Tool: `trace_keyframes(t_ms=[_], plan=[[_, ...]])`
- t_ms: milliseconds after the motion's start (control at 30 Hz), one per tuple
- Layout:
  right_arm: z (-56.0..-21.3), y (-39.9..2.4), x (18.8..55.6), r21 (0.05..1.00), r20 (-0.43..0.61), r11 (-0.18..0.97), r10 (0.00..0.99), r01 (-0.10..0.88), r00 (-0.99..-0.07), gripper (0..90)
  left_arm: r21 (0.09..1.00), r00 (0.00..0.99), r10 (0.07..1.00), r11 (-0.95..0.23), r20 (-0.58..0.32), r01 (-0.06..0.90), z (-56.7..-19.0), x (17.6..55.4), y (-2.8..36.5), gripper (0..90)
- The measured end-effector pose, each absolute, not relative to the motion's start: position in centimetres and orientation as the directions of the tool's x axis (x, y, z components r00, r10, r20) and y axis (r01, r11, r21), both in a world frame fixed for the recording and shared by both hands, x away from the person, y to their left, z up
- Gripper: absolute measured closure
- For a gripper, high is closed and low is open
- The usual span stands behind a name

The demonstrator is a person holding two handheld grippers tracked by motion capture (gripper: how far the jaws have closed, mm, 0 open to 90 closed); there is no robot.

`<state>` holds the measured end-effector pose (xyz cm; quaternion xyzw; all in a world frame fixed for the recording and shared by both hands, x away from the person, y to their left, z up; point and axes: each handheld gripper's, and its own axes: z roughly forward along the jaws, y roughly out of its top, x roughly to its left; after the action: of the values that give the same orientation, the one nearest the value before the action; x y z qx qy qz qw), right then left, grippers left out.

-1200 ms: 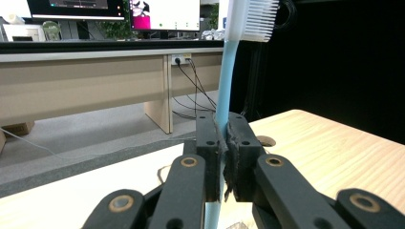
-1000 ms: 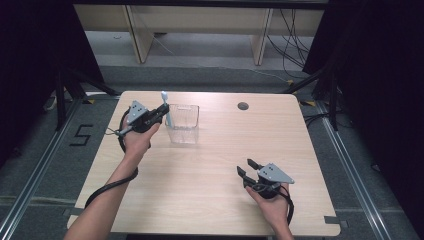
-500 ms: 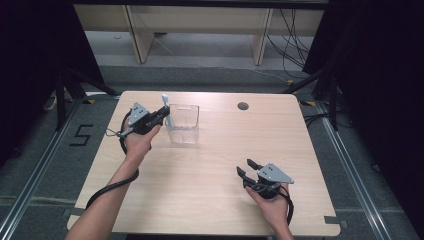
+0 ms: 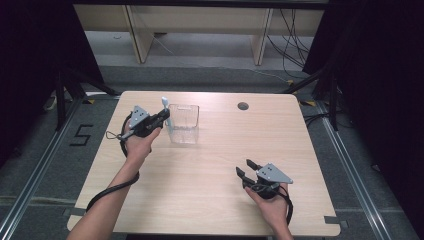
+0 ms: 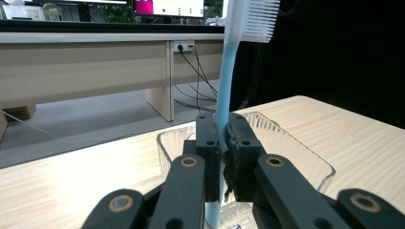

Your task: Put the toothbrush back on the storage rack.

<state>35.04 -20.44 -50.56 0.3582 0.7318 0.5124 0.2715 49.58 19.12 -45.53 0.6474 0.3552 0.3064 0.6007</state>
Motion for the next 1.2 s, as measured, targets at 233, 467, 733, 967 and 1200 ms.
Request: trace_keyframes(t_ms=[233,467,733,967,1200], plan=[[-50.6,-20.3,34.8,0.94,0.002,0.199,0.809,0.278,-0.588,50.4,0.995,0.556,0.83,-0.024,-0.036,0.101,-45.8,49.3,19.1,84.5],[-50.7,-20.2,34.9,0.943,-0.015,0.207,0.808,0.259,-0.59,50.4,0.994,0.555,0.831,-0.032,-0.034,0.109,-46.0,49.3,19.1,84.5],[-50.7,-20.2,35.0,0.943,-0.004,0.2,0.806,0.266,-0.592,50.4,0.992,0.551,0.834,-0.035,-0.037,0.12,-46.2,49.2,19.1,84.4],[-50.8,-20.2,35.0,0.941,-0.009,0.208,0.803,0.266,-0.596,50.2,0.991,0.549,0.835,-0.041,-0.036,0.127,-46.5,49.3,19.1,84.3],[-50.8,-20.1,35.0,0.942,-0.009,0.207,0.802,0.265,-0.597,50.2,0.99,0.544,0.838,-0.042,-0.037,0.132,-46.8,49.1,19.1,84.1]])
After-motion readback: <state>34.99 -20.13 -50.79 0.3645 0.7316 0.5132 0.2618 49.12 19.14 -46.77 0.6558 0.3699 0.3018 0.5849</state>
